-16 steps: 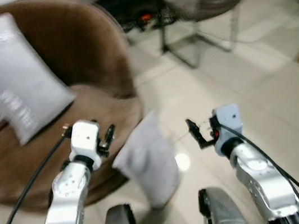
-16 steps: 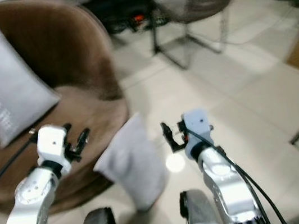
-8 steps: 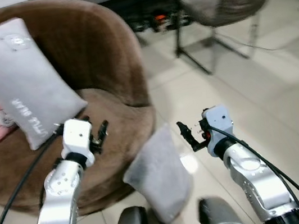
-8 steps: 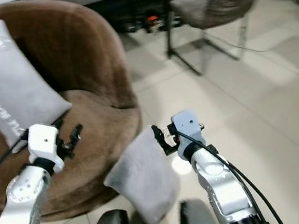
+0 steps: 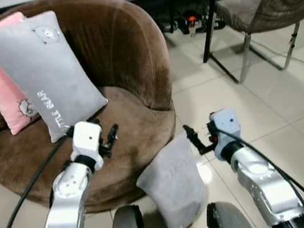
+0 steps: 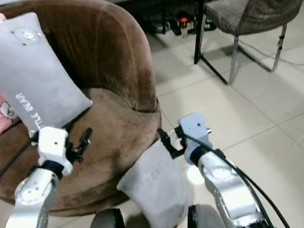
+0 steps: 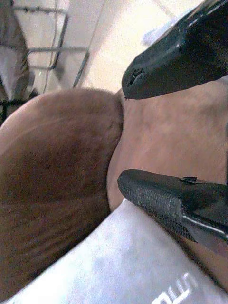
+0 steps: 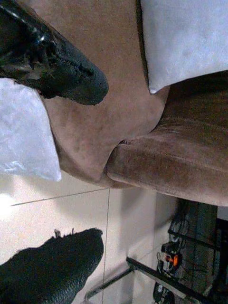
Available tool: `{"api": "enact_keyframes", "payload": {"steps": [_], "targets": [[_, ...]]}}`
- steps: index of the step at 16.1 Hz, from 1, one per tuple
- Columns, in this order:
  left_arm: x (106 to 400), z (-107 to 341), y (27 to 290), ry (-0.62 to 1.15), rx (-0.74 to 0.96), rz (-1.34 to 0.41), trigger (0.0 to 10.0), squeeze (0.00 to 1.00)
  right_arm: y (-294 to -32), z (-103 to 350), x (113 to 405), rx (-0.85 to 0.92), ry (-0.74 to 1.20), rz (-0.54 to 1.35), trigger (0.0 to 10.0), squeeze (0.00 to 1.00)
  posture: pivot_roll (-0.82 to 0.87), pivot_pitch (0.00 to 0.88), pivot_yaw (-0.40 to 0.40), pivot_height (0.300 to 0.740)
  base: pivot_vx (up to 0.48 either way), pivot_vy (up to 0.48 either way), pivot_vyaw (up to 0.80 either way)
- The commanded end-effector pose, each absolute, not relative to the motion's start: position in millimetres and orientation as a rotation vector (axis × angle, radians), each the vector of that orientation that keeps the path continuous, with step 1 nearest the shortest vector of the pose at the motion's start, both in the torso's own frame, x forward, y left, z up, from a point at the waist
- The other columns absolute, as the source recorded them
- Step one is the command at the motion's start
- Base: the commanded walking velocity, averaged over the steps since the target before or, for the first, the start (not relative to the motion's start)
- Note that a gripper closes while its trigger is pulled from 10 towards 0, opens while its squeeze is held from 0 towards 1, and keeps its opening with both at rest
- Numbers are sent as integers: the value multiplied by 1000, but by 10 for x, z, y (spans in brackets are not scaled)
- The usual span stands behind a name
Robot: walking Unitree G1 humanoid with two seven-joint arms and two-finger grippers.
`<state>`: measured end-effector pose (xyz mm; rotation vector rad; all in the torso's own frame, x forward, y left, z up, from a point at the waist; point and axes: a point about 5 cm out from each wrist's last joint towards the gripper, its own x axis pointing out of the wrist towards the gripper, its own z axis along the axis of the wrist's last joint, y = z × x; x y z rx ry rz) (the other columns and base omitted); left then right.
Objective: Move the pillow to the sofa from floor
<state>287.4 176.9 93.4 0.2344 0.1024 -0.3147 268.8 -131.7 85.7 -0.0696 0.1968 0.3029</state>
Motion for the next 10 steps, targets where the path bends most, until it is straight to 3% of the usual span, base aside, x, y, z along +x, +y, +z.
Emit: {"api": "enact_keyframes", "payload": {"steps": [1, 6, 7, 8, 10], "targets": [[2919, 860, 1727, 135, 252, -356, 10000, 165, -1351, 887, 2678, -67, 187, 305, 10000, 0, -3, 0, 7, 565, 0, 0, 0], [3062, 585, 1667, 256, 263, -463, 10000, 176, -1412, 903, 2658, -154, 206, 367, 10000, 0, -31, 0, -9, 550, 0, 0, 0], [3153, 566, 1626, 271, 216, -491, 10000, 424, -1436, 938, 2641, -184, 210, 408, 10000, 0, -65, 0, -10, 550, 0, 0, 0], [3195, 550, 1604, 289, 199, -505, 10000, 1000, -1446, 953, 2638, -200, 213, 431, 10000, 0, -70, 0, -10, 550, 0, 0, 0], [3223, 498, 1550, 325, 208, -544, 10000, 1000, -1456, 995, 2591, -210, 212, 505, 10000, 0, -109, 0, 5, 550, 0, 0, 0]]}}
